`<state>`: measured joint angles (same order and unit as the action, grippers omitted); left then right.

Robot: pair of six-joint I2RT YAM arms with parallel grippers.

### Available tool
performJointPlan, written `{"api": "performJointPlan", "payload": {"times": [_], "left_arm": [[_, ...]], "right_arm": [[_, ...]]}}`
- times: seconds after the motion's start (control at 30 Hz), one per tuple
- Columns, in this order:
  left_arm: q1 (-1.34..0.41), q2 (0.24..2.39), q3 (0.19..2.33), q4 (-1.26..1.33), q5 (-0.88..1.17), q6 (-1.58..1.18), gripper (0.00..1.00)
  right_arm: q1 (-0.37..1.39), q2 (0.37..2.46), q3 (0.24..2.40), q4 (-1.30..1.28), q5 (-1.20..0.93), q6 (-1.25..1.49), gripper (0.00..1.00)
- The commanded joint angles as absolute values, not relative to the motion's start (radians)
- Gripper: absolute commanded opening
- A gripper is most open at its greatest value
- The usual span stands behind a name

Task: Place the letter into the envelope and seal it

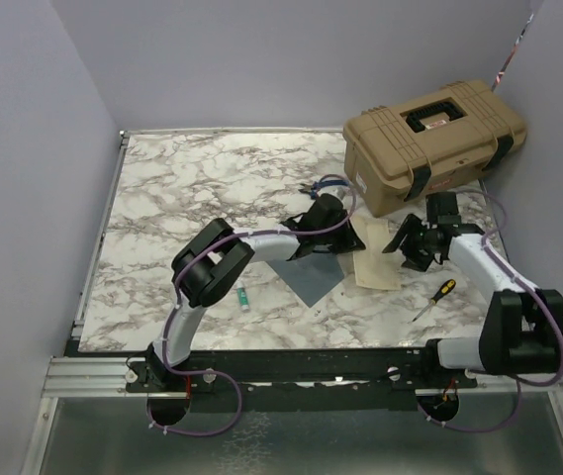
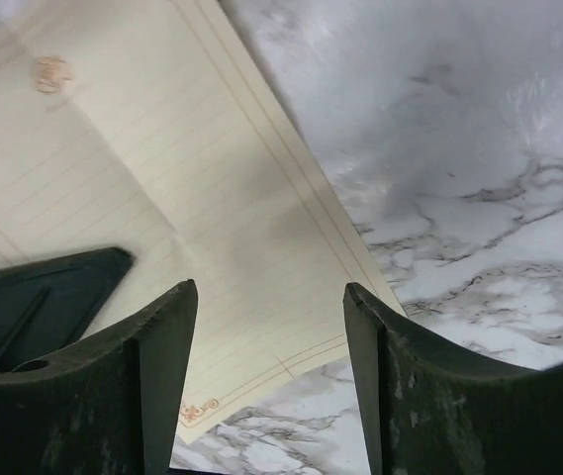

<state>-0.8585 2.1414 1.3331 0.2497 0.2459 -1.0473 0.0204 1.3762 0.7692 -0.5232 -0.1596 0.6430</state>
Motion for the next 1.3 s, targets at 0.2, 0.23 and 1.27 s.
{"api": "performJointPlan", "payload": {"times": [0.2,0.23,1.27], "left_arm": [[-0.736,1.74,1.379,-0.041,0.556,-0.545,0.0],[-0.715,1.682,1.36,-0.074,0.584,-0.499,0.0],[-0.572,1.277,1.342,-0.006,0.777,-0.643,0.66]], "right_arm": [[0.025,1.125,1.016,-0.465,-0.555,0.439,0.92],[0.025,1.103,1.012,-0.407,-0.612,0.453,0.95],[0.132,1.18,1.204,0.546,-1.053,1.082,0.0]]}}
